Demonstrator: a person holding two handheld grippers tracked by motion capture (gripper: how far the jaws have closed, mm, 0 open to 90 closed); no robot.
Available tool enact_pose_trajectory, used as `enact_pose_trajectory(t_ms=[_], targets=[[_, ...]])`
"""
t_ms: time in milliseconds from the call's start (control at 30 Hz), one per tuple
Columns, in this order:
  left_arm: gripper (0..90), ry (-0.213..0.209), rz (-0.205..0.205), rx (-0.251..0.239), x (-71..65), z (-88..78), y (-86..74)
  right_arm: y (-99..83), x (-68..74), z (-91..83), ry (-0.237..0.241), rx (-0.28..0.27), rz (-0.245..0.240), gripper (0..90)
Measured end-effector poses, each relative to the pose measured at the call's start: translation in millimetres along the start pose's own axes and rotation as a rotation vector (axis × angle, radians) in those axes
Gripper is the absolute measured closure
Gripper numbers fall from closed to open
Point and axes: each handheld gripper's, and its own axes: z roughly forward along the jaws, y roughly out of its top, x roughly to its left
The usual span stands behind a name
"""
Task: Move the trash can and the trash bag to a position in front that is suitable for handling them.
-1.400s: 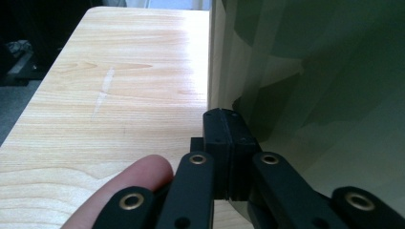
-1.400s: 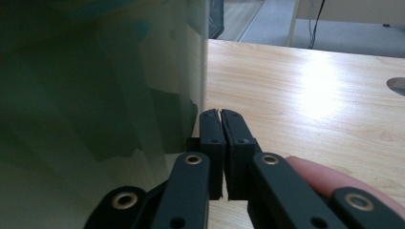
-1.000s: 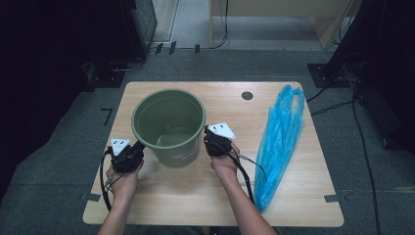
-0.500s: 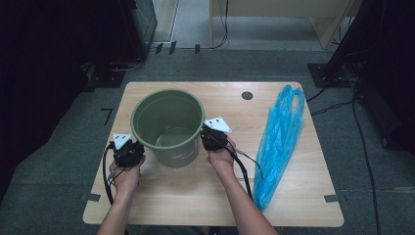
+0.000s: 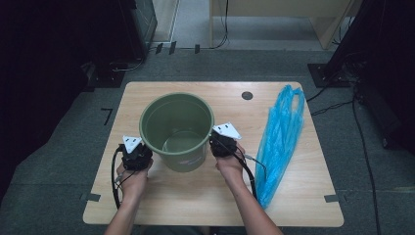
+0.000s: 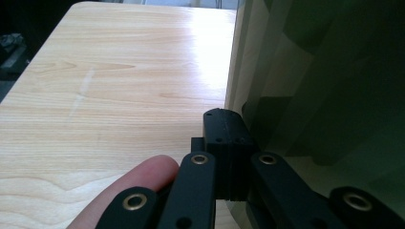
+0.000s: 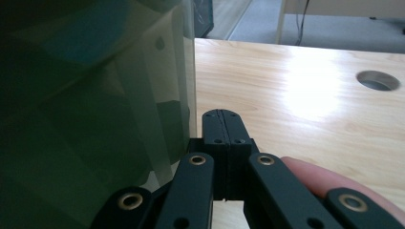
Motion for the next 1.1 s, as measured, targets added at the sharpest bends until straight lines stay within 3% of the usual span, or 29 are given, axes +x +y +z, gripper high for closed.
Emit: enact_pose_trajectory(t_ms=[533,1100], targets=[[90.0,-0.052,0.037,0.006,-38.0,-5.3,-7.5,-15.0,-28.4,-38.4,-0.047,-0.002,0.01,90.0],[90.0,-0.107,0.086,0.005,-65.7,-25.1,-23.5,-34.5,-43.3,-80.8,-0.077,-0.01,0.023,90.0]])
